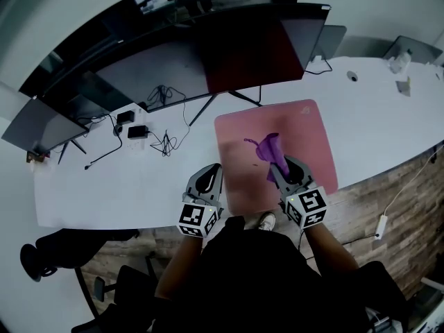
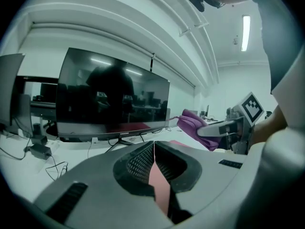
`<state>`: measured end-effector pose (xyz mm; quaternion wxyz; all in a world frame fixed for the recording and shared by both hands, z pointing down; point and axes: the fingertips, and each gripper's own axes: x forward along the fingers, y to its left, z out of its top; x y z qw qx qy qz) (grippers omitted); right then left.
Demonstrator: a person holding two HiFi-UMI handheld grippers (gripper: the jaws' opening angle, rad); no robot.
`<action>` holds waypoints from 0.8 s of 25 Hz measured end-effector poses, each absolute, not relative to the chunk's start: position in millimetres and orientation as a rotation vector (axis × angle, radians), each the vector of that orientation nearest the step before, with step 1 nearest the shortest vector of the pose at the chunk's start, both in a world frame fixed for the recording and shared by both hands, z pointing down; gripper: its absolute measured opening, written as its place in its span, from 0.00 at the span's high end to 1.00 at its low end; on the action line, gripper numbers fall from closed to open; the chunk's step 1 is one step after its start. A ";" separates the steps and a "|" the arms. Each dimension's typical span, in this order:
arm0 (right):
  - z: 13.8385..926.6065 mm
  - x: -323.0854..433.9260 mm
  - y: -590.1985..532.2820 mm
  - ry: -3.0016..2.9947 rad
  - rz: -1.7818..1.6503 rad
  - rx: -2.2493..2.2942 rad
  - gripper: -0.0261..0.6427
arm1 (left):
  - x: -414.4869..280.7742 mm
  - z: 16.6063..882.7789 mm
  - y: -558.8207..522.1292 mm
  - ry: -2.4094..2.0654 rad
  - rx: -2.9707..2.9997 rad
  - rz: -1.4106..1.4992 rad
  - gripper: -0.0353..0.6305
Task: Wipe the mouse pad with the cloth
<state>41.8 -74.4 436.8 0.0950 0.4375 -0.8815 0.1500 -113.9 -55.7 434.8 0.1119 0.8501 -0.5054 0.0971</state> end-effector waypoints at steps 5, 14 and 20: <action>445.8 16.1 -104.8 -2.550 0.440 1.271 0.79 | -135.5 442.7 -75.2 -1.455 2.465 0.313 0.91; 495.6 -20.2 -148.9 -2.420 0.519 1.228 0.80 | -175.7 467.2 -95.5 -1.461 2.397 0.346 0.91; 523.8 -57.5 -174.8 -2.374 0.524 1.174 0.80 | -196.5 476.2 -110.7 -1.487 2.382 0.334 0.91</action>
